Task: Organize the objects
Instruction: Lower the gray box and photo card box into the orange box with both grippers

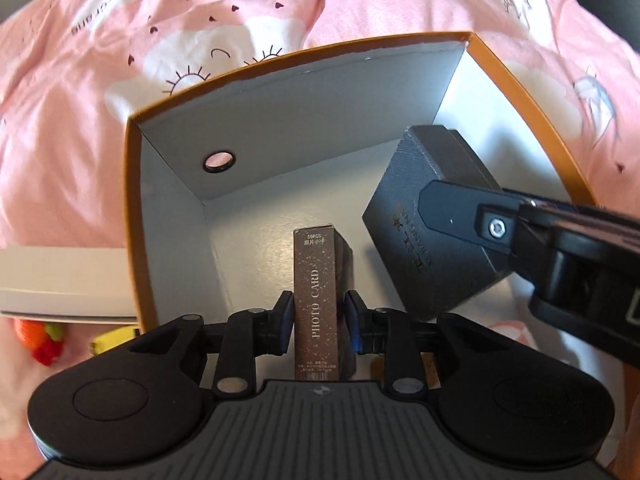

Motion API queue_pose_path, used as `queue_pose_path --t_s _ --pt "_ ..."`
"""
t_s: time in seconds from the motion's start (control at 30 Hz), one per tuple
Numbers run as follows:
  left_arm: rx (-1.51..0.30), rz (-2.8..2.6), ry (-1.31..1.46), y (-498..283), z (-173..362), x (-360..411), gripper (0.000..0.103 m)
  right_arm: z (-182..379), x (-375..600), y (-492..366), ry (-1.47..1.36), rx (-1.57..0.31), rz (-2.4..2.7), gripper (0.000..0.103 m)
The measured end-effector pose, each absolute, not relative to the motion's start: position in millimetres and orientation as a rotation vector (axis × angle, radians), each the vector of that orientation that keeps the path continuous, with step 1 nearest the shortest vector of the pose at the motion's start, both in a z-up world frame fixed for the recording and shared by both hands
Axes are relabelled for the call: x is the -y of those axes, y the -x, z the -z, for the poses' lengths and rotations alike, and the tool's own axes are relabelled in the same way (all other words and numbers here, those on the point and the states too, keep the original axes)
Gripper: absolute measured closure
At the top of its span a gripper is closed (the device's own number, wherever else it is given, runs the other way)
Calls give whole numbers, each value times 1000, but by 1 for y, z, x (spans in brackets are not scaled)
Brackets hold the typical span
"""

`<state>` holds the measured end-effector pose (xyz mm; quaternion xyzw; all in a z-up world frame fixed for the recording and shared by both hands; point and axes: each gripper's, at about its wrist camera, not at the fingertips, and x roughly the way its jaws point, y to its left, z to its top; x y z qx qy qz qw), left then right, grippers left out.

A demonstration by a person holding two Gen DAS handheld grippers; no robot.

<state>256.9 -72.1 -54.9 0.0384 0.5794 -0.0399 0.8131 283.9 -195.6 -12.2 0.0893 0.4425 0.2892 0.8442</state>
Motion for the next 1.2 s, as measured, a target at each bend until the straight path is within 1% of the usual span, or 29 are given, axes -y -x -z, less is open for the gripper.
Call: queue_pose_path --t_s 0.13,0.17,0.33,0.47,0.57,0.67,0.77,0.93,1.2 --pt "-1247 86 -139 -252 52 74 70 14 197 -285 -191 -942 -615 64" --pt "-1252 85 -150 -251 52 75 69 13 197 -285 -192 -943 -617 64" --pt "-1271 95 -256 -245 52 84 69 13 195 -285 -190 -944 -624 64" --pt "-1242 87 -317 -239 48 89 69 15 194 -285 -191 -953 -630 64" --pt "-1179 42 -392 -234 42 91 62 15 193 -285 -190 -955 -629 64" --pt "-1173 37 -444 -238 41 87 63 16 192 -285 -194 -959 -636 64" --pt "-1172 43 -456 -237 41 84 67 18 190 -285 -216 -970 -658 64" --pt "-1129 82 -337 -239 26 73 67 22 185 -285 -226 -990 -671 64" --pt "-994 124 -66 -233 -5 24 66 34 175 -286 -208 -1047 -654 64"
